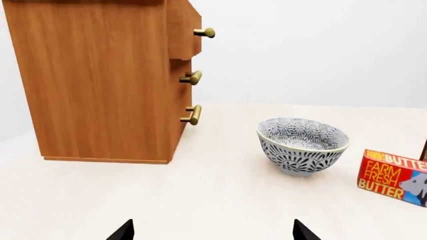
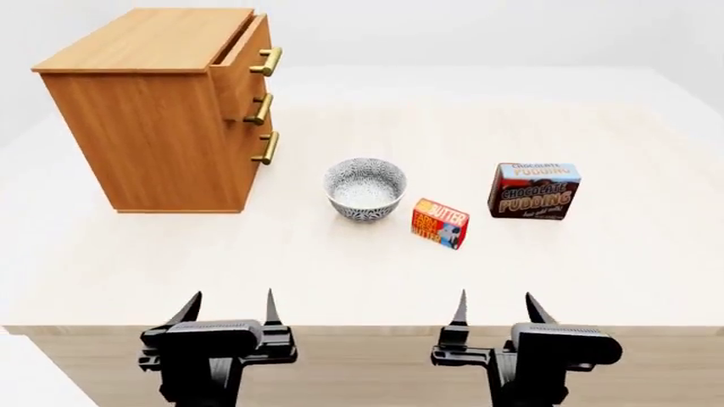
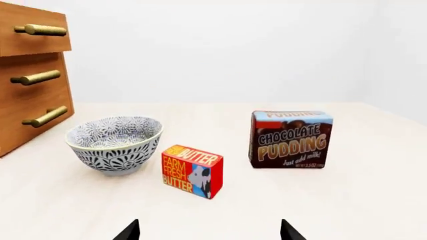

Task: Put the butter at the back in the top drawer of the cabinet and close it.

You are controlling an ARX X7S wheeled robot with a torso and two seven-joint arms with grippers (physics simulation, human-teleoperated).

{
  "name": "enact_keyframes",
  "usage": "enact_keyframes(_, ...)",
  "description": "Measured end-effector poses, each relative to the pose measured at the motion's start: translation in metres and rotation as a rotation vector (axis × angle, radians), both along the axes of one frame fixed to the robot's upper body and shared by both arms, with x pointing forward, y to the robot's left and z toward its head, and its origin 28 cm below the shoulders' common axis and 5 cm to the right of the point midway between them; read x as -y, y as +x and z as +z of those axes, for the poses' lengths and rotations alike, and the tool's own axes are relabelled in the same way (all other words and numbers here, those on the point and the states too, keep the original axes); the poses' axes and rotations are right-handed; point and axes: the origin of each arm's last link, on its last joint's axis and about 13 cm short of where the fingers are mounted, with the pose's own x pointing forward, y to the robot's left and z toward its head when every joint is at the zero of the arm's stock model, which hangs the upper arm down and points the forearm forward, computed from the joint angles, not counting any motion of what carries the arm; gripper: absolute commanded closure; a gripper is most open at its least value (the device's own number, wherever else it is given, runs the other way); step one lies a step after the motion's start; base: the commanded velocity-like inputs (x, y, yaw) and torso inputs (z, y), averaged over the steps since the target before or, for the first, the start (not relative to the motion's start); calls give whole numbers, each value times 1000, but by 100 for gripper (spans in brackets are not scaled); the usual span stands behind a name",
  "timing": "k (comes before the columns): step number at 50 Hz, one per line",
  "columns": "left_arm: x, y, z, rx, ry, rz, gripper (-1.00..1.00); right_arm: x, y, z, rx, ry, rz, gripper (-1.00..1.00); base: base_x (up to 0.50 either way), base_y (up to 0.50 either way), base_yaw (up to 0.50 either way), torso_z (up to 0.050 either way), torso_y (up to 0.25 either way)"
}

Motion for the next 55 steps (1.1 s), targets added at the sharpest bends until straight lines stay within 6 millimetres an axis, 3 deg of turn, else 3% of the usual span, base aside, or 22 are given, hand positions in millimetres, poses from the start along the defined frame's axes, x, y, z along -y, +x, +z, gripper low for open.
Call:
enact_keyframes(11, 0, -1, 31, 21, -4, 8, -100, 4, -2, 25, 33, -25, -22, -100, 0, 0, 0, 50, 0)
enact_keyframes(23, 0, -5, 48, 49, 4, 2, -100, 6, -7, 40, 71, -54, -28, -100, 11, -6, 0, 33, 0)
enact_keyframes(55, -1, -11, 55, 99, 7, -5, -100, 7, -15, 49, 114, -64, -5, -100, 485, -35, 0, 0, 0)
